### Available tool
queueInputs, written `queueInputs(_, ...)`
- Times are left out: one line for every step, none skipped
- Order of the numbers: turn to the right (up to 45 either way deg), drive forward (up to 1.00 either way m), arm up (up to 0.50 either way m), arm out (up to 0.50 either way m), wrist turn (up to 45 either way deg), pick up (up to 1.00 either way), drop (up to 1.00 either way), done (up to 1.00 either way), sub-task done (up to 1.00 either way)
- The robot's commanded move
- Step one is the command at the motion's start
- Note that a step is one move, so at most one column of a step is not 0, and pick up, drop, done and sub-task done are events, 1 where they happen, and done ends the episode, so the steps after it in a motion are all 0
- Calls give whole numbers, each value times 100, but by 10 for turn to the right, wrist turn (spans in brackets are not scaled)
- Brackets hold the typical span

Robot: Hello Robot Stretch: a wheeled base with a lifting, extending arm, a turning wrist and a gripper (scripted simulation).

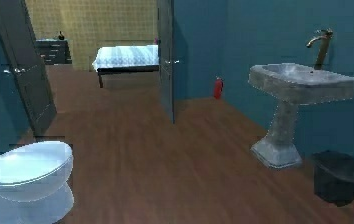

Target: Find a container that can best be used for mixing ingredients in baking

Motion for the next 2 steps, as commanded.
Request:
queueInputs(-30, 0, 0, 0, 0, 0, 0, 0, 0)
queueInputs(0, 55, 0, 0, 0, 0, 0, 0, 0)
